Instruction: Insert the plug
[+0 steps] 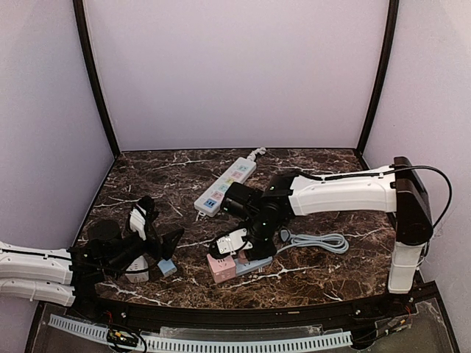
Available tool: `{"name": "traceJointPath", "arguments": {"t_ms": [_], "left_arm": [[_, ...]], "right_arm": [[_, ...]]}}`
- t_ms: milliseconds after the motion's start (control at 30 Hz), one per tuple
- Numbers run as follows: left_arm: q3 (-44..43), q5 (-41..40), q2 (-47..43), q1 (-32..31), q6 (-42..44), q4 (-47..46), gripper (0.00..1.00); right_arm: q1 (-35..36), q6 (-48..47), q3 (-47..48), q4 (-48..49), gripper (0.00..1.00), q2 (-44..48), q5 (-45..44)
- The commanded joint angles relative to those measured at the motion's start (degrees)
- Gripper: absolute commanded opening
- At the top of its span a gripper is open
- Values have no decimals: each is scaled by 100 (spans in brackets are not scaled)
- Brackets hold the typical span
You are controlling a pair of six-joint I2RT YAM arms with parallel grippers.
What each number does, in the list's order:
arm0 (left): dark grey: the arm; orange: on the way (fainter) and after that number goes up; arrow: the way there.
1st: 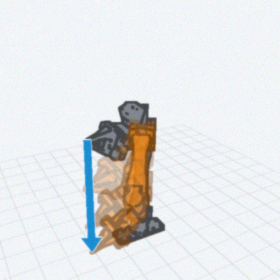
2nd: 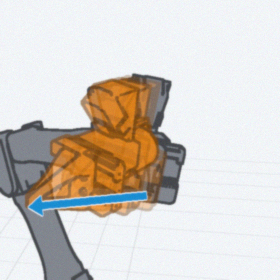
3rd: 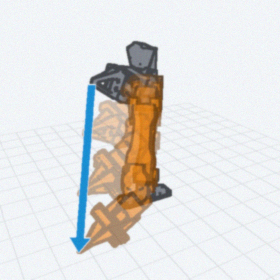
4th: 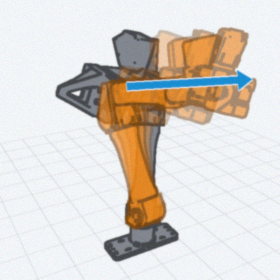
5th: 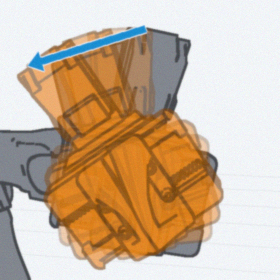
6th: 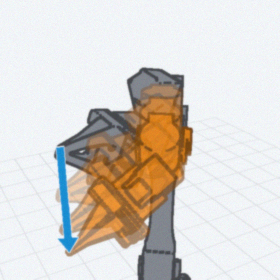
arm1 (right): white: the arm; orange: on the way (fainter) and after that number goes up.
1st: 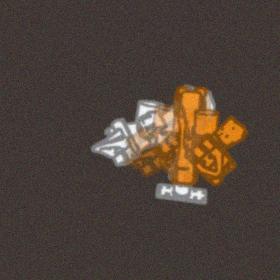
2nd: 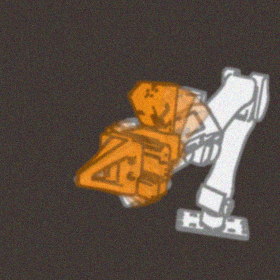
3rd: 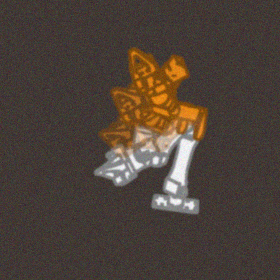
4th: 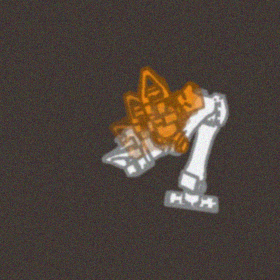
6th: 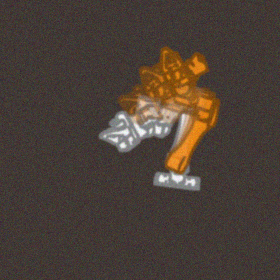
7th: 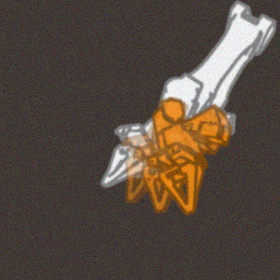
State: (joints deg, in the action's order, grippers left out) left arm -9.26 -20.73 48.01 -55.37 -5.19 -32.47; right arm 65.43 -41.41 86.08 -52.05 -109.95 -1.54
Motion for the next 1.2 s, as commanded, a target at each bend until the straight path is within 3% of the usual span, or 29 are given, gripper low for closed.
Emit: {"name": "traceJointPath", "arguments": {"t_ms": [0, 600, 1167], "left_arm": [[97, -58, 37, 33, -16, -40, 98], [135, -86, -93, 32, -93, 104, 98], [-2, -82, 265, 35, -183, 86, 98]], "right_arm": [[14, -156, -259, -405, 0, -120, -344], [-175, -136, 444, -489, 0, -1356, 311], [-364, 107, 25, -16, 0, -1630, 712]]}}
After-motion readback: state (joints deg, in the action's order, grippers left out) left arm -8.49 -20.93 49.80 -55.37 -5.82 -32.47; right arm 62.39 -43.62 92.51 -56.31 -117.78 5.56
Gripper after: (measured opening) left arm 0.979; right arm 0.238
